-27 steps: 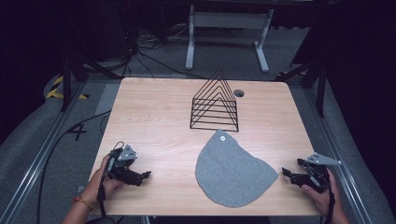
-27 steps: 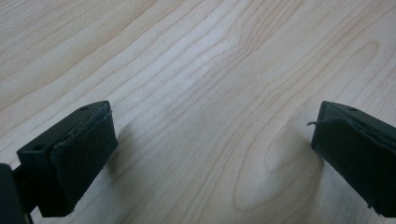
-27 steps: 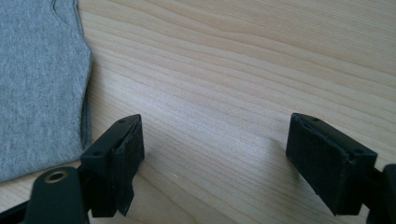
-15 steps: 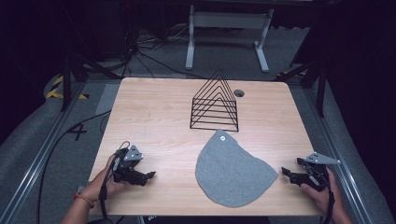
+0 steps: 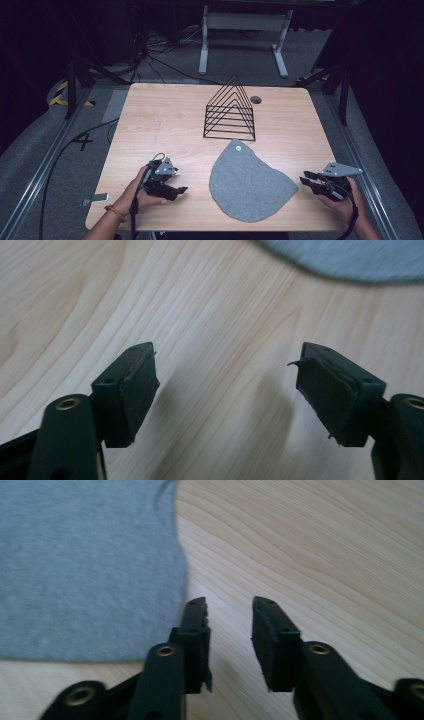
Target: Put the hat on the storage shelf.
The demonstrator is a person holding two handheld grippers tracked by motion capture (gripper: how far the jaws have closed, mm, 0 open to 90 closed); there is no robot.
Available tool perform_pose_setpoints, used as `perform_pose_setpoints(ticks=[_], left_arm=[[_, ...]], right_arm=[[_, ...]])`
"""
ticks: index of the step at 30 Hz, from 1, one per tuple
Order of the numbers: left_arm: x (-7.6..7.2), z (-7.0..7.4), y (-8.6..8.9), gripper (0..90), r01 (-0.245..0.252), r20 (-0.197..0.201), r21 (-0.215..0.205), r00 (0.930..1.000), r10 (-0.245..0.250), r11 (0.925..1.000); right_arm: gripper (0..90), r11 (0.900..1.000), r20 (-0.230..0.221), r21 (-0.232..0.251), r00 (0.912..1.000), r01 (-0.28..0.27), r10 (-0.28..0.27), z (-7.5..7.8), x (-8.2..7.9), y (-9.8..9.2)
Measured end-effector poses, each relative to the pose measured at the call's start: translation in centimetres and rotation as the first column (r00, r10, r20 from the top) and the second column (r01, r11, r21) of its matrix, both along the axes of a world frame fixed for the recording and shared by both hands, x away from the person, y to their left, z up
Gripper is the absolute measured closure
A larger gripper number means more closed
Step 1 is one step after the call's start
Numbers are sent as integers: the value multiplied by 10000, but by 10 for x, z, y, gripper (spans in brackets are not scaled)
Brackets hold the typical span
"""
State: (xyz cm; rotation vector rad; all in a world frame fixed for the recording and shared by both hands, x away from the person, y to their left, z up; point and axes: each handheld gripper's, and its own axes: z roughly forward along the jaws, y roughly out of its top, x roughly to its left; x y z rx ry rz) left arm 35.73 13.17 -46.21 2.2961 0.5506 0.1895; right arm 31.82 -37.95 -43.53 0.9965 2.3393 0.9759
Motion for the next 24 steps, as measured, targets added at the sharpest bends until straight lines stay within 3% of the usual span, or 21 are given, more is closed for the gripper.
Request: perform_pose_setpoints(ticks=[6,9,15,16,18,20,22,24], left_arm=[[0,9,-38,310,662,390,-404,9971,-647,9970],[-1,11,-56,320,1114,477,-272,9928,-1101,9934],[-12,10,-84,333,1852,509,-221,9816,-1839,9825],[-16,8,-93,333,2174,603,22,9743,-2172,9761],[-19,6,-97,333,2273,492,14,9726,-2270,9738],[-26,1,-108,353,2485,687,180,9660,-2491,9685],[-27,-2,-112,357,2679,642,301,9609,-2693,9630],[-26,-7,-113,358,2674,564,407,9614,-2694,9627]], right_arm=[[879,9937,-298,-256,9937,-1090,1082,3,6,29],[891,9865,-495,-439,9866,-1575,1553,2,10,41],[893,9769,-767,-658,9771,-2034,1983,-7,12,56],[893,9754,-812,-677,9756,-2097,2041,-8,12,58],[894,9743,-838,-720,9747,-2132,2071,-9,12,60],[894,9727,-890,-701,9726,-2211,2147,-11,11,64],[895,9715,-891,-734,9718,-2252,2185,-11,10,65],[895,9699,-926,-832,9708,-2289,2211,-13,10,67]])
